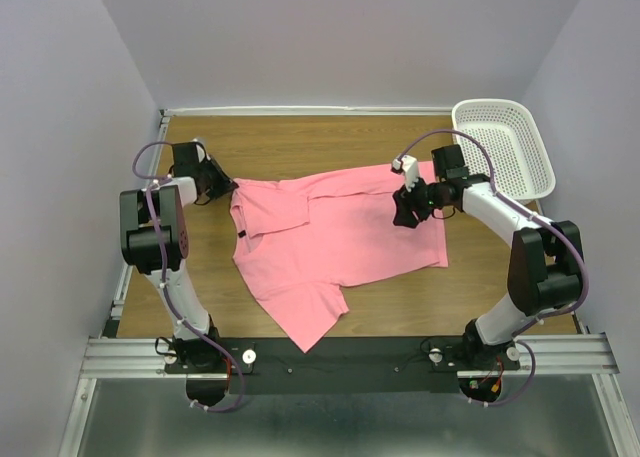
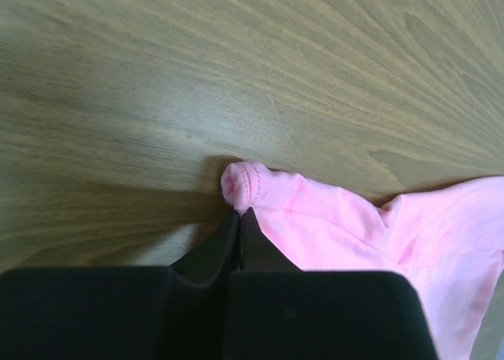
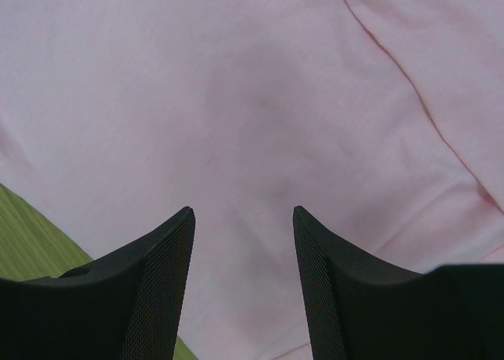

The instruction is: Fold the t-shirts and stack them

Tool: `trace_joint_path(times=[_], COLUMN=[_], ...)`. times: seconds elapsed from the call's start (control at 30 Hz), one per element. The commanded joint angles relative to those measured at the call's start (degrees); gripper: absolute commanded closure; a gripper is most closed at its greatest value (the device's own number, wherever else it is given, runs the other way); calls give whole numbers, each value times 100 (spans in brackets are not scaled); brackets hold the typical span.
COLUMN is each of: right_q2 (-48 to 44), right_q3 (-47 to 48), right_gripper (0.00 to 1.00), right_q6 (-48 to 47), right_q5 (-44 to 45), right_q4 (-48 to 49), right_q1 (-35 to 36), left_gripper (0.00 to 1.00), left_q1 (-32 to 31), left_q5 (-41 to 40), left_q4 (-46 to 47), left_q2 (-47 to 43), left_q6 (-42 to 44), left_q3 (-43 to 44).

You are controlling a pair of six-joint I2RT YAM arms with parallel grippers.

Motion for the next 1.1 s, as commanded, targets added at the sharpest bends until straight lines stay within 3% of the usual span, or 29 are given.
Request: trace_joint_path(times=[0.0,0.67,0.77,0.8,0.9,1.07], right_q2=[13,65,83,83,48,-32], right_q3=[55,266,283,249,65,-445], right_gripper=[39,39,39,39,39,39], right_q6=[72,266,423,459,591,661], right_q5=[149,667,834,904,922,641], right_q4=[88,149,149,149,141,123], right_q1=[-80,-265,-388,-475,-703,-757], left_gripper=[100,96,78,63,48,44], left_q1=[161,609,689,732,838,900], left_q5=[-294,-725,-856,-1013,-1225,-1218], left_q4=[-75,-637,-743,-796,-849,-568], left_q2=[-61,-114,-175,-288,-621,-1605], left_q6=[152,345,477,512,635,565], left_q3=[216,655,778,830,875,446])
